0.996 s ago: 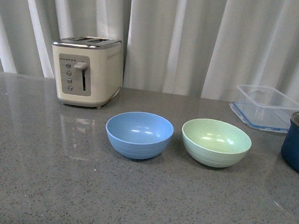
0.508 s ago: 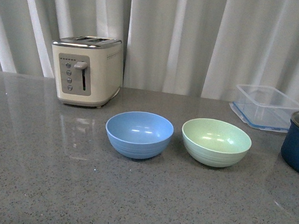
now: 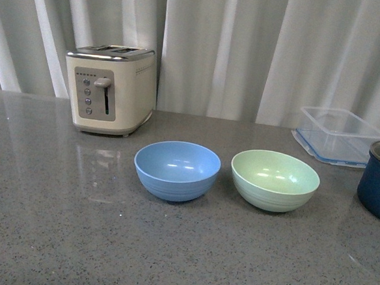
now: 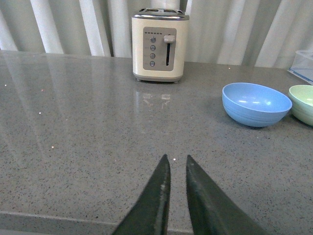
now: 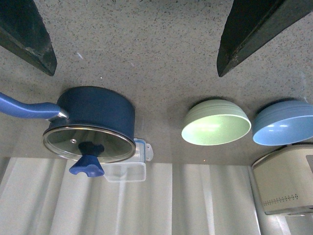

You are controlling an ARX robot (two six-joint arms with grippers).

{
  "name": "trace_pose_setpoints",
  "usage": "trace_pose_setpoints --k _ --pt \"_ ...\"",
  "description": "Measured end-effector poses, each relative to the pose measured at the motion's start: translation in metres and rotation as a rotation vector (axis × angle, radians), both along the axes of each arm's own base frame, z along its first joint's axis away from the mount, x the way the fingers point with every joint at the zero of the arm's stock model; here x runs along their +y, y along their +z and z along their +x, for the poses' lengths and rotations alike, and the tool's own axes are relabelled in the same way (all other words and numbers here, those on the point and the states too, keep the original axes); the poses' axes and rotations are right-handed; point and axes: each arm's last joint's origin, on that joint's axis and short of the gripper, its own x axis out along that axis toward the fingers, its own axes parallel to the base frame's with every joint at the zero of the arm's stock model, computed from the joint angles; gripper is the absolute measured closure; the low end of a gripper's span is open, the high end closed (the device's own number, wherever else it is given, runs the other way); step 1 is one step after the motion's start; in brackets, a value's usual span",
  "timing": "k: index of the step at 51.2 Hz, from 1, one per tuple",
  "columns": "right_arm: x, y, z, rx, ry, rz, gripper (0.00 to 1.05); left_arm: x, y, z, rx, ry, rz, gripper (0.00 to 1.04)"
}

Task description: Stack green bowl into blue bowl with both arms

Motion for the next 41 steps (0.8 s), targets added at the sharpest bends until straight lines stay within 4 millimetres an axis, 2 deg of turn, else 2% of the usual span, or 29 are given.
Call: trace_pose_setpoints --k 14,25,28,41 --pt "0.0 0.0 0.0 0.0 0.0 0.0 0.1 0.0 0.0 0.0 0.0 0.0 0.0 0.51" --pt "0.0 0.0 0.0 0.0 0.0 0.0 0.1 0.0 0.0 0.0 0.0 0.0 0.001 0.05" --pt "0.0 0.0 0.0 0.0 0.0 0.0 0.1 0.0 0.0 0.0 0.0 0.0 0.002 0.07" --pt "0.0 0.0 0.0 0.0 0.0 0.0 0.1 0.0 0.0 0.0 0.0 0.0 0.002 0.07"
